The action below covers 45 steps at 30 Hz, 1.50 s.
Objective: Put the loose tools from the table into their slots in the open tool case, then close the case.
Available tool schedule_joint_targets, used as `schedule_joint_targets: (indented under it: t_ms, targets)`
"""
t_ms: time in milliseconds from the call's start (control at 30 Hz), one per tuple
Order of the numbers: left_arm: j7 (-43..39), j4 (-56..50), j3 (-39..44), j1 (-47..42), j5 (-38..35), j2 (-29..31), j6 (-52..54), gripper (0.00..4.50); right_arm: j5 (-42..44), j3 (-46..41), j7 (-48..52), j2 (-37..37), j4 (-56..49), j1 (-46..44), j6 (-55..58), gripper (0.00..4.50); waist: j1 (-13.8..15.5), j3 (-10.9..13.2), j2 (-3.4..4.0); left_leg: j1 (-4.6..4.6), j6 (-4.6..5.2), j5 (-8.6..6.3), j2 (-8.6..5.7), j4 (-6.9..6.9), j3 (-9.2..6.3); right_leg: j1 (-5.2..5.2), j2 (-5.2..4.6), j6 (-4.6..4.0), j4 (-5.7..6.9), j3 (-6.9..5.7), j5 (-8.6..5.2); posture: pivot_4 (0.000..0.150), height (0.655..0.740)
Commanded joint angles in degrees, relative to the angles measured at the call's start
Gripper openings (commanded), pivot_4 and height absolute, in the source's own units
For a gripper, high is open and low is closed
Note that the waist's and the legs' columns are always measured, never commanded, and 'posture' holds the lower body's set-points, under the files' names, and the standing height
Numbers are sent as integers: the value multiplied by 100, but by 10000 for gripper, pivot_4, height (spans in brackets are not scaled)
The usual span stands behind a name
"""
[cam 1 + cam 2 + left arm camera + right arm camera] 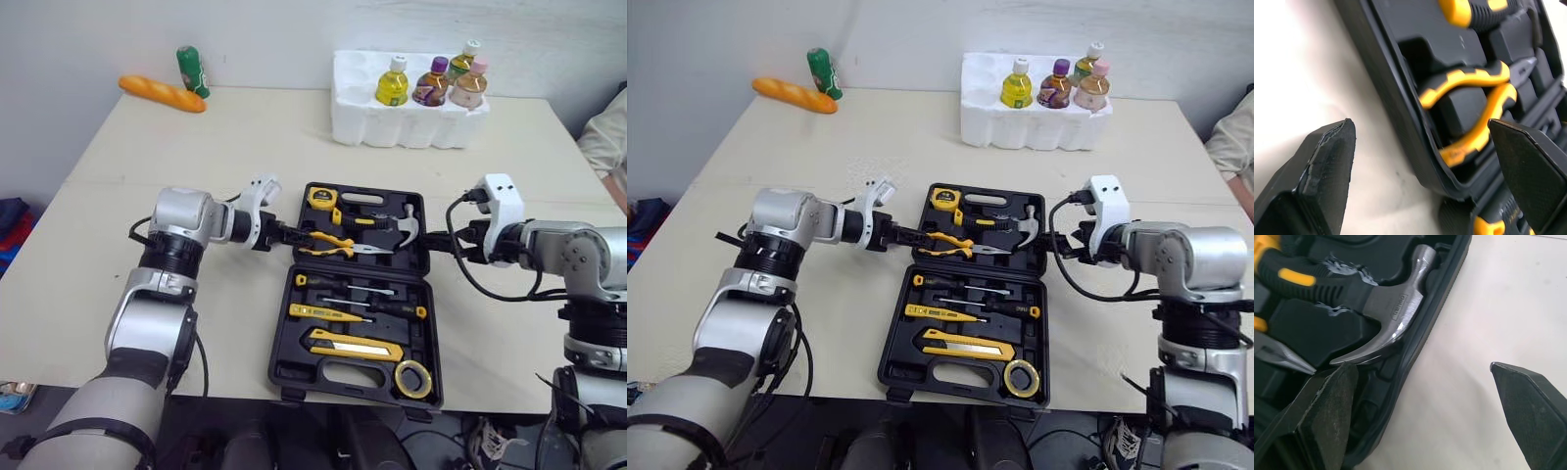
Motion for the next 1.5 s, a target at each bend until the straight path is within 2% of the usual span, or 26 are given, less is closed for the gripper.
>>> schedule_joint_targets:
  t_ms: [33,567,800,900,1033,1100,1167,1367,1500]
  targets:
    - [199,213,46,-185,71,-15,-122,45000,-159,43,-166,9,123,-155,-42,44811,-1,0,0,0,0,0,0,0,2,-2,0,0,0,1,0,1500,7339]
    - [109,-9,-577,-38,266,282,-340,45000,-336,383,-177,69,358,-141,-268,44811,-28,0,0,21,-8,6,-2,3,32,-9,5,0,32,31,0,1500,7339]
    - [267,-28,-652,123,263,119,-393,45000,-348,423,-195,137,374,-80,-375,44811,-32,0,0,26,-8,6,-1,1,44,-11,7,0,35,42,0,1500,7339]
    - [391,-18,-568,186,244,30,-411,37325,-318,424,-185,161,336,-57,-328,36838,-29,0,0,32,-8,6,-1,2,46,-10,7,0,40,47,0,1500,7339]
    - [366,-183,-687,342,278,-5,-352,21446,-342,561,-128,131,377,57,-268,19634,-28,-4,-5,34,-8,6,-2,5,48,-8,6,1,43,49,0,1500,7339]
    - [335,-217,-726,406,284,-9,-302,11353,-391,621,-127,125,465,114,-305,8263,-28,-7,-7,36,-8,6,-2,5,48,-5,7,1,42,49,0,1500,7339]
    - [342,-227,-740,455,267,-30,-219,6127,-414,623,-151,162,534,112,-303,207,-30,-14,-10,49,-8,6,-2,5,48,7,7,1,41,49,0,1500,7339]
    - [307,-743,-981,766,191,-133,49,4655,-399,614,-227,308,527,84,-245,0,-30,-41,-16,118,-10,3,-2,-35,45,82,8,2,0,48,0,1500,7339]
    - [487,-996,-655,778,105,-265,-138,4655,-415,657,-252,297,267,151,-344,0,-25,-76,-10,122,-10,3,-2,-58,47,86,7,2,-25,48,0,1500,7339]
